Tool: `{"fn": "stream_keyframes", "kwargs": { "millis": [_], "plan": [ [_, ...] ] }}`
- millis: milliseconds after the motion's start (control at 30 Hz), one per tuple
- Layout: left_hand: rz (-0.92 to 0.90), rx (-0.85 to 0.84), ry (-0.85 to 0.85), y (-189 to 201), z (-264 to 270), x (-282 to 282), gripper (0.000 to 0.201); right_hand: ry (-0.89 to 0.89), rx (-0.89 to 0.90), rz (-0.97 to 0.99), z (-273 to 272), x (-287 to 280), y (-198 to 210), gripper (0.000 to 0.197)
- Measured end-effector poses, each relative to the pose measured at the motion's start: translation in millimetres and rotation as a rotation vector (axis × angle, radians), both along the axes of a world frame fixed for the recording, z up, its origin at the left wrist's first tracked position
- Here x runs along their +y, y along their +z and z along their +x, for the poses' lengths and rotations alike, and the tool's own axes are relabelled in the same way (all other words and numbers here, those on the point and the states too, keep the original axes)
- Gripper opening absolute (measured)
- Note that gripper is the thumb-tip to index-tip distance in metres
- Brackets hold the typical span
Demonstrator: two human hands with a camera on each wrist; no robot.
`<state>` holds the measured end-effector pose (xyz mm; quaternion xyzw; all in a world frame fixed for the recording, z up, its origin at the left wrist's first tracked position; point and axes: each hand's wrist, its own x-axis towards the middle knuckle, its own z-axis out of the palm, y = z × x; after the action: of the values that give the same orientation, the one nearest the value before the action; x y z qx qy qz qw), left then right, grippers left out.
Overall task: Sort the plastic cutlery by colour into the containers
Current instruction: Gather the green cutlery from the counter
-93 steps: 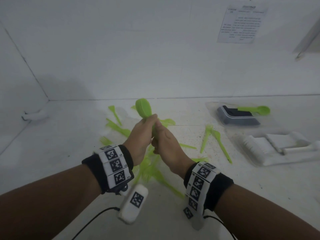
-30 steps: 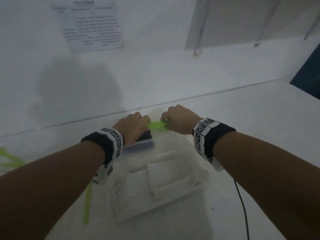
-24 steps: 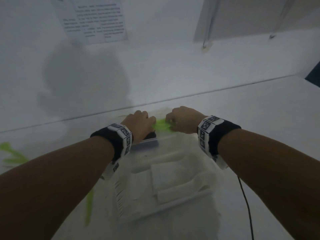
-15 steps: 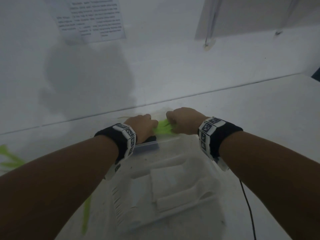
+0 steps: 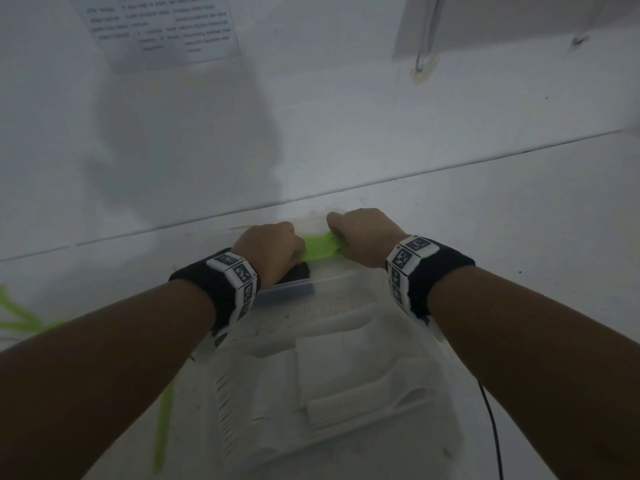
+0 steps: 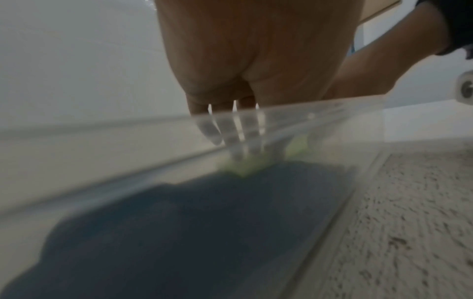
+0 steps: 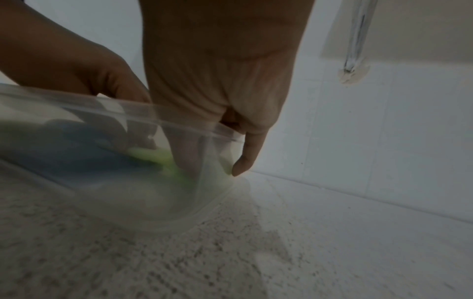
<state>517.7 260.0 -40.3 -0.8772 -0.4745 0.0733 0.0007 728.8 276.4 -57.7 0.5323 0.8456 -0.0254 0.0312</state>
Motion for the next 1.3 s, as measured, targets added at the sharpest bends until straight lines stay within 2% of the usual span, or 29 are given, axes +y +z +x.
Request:
{"fn": "stream_keyframes", "kwargs": {
  "millis": [167, 333, 433, 500, 567, 633, 733, 767, 833, 900, 967, 1133, 1300],
  "plan": [
    [0.025, 0.054, 0.018, 3, 7, -1, 0.026, -0.028, -0.002, -0.020, -1, 1, 1, 0.025],
    [-0.086, -0.052, 0.028, 2, -3, 4, 0.029, -0.013, -0.011, -0.055, 1, -4, 14, 0.021],
    [-0.126, -0.091, 0.068, 10, -9, 2, 0.036, 0.002, 0.009, -0.029, 2, -9, 30, 0.031],
    [-0.115, -0.167, 0.126, 25, -14, 0, 0.033, -0.001, 0.063, 0.018, -4, -10, 42, 0.033],
    [-0.070, -0.284, 0.196, 44, -23, -4, 0.025, -0.026, 0.184, 0.035, -15, -11, 56, 0.030],
    [-0.010, -0.374, 0.279, 65, -41, -12, 0.020, -0.086, 0.400, 0.005, -33, -13, 71, 0.028],
    [0.016, -0.427, 0.419, 87, -77, -31, 0.017, -0.147, 0.687, -0.107, -70, -18, 91, 0.038],
    [-0.001, -0.426, 0.465, 92, -92, -38, 0.024, -0.150, 0.753, -0.168, -85, -21, 96, 0.044],
    [-0.030, -0.375, 0.543, 99, -123, -56, 0.059, -0.124, 0.818, -0.277, -117, -28, 103, 0.060],
    [-0.041, -0.323, 0.611, 105, -156, -80, 0.086, -0.072, 0.799, -0.319, -151, -39, 107, 0.072],
    [-0.071, -0.317, 0.687, 109, -187, -106, 0.094, -0.008, 0.760, -0.345, -184, -51, 108, 0.080],
    [-0.137, -0.313, 0.867, 100, -261, -164, 0.091, 0.068, 0.636, -0.395, -256, -88, 99, 0.095],
    [-0.180, -0.290, 0.889, 74, -310, -197, 0.079, 0.069, 0.536, -0.406, -298, -122, 79, 0.092]
  ]
}}
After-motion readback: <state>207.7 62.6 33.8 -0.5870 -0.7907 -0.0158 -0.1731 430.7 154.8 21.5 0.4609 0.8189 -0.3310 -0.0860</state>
